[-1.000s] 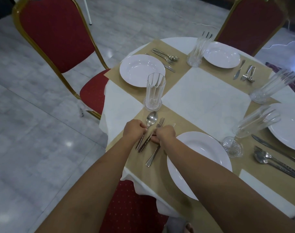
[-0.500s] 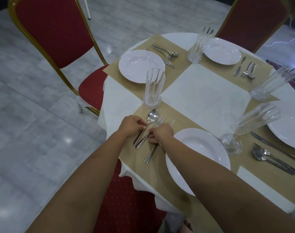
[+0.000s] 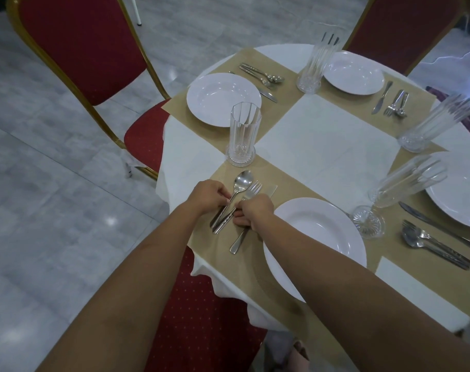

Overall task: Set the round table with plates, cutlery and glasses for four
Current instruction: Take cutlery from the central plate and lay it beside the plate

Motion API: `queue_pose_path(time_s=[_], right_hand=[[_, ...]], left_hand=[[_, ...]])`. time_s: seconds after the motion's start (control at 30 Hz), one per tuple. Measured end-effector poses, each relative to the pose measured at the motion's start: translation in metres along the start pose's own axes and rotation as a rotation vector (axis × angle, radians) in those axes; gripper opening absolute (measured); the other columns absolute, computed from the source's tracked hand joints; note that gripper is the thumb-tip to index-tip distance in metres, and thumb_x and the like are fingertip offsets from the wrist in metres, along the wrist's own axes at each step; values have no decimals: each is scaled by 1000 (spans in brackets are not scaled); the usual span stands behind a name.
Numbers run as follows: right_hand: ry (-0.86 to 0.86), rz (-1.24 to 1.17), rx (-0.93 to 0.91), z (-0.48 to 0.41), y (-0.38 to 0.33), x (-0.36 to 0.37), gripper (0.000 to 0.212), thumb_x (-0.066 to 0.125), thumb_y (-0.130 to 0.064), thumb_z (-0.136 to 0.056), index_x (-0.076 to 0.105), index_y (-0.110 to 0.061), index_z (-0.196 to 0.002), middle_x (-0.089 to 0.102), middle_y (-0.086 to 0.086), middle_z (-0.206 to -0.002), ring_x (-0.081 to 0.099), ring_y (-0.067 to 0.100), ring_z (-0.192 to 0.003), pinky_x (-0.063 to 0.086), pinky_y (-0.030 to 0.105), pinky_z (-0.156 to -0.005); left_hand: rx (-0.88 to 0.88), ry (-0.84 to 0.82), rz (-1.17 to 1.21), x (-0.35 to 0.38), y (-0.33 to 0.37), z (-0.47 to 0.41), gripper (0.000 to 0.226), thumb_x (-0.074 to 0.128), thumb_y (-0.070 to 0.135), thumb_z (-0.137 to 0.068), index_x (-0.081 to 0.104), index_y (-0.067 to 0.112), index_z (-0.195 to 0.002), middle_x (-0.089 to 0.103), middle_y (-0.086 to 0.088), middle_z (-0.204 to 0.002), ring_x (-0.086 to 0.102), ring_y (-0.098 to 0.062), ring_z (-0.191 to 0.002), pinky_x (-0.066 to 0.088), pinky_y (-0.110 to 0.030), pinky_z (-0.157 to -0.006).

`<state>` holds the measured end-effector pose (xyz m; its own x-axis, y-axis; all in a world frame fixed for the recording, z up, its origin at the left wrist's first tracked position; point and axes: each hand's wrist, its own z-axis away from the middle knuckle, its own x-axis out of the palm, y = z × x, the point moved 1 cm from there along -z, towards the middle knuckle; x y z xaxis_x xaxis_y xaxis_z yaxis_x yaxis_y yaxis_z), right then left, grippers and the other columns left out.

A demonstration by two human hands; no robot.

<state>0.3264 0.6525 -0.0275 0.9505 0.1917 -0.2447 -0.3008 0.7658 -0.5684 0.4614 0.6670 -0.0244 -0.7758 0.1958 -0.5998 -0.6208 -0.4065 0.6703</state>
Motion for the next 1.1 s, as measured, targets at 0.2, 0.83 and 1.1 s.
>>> queue_pose_path(time_s=[0.2,0.83,1.1], right_hand=[[8,62,-21,1,1,-3,12,63,1,-89,64,7,-79,64,19,-68,67,35,-64,61,48,-76],[22,95,-74,9,9,5,22,60,-2,-89,62,1,-67,68,19,-67,73,41,-77,60,53,-75],[19,100,-67,8,9,5,23,59,-3,-90,62,0,-68,69,18,-69,73,39,-73,60,51,-76]], left_hand=[[-1,-15,2,1,-2,4,13,73,10,-77,73,13,-90,64,8,-76,62,-13,-78,51,-27,-81],[-16,20,45,4,-8,12,11,73,8,-77,72,12,-87,64,6,-74,60,-11,-71,51,-27,-76],[-15,49,37,6,-10,12,13,73,10,-78,72,12,-90,64,5,-77,60,-11,-75,50,-25,-77]])
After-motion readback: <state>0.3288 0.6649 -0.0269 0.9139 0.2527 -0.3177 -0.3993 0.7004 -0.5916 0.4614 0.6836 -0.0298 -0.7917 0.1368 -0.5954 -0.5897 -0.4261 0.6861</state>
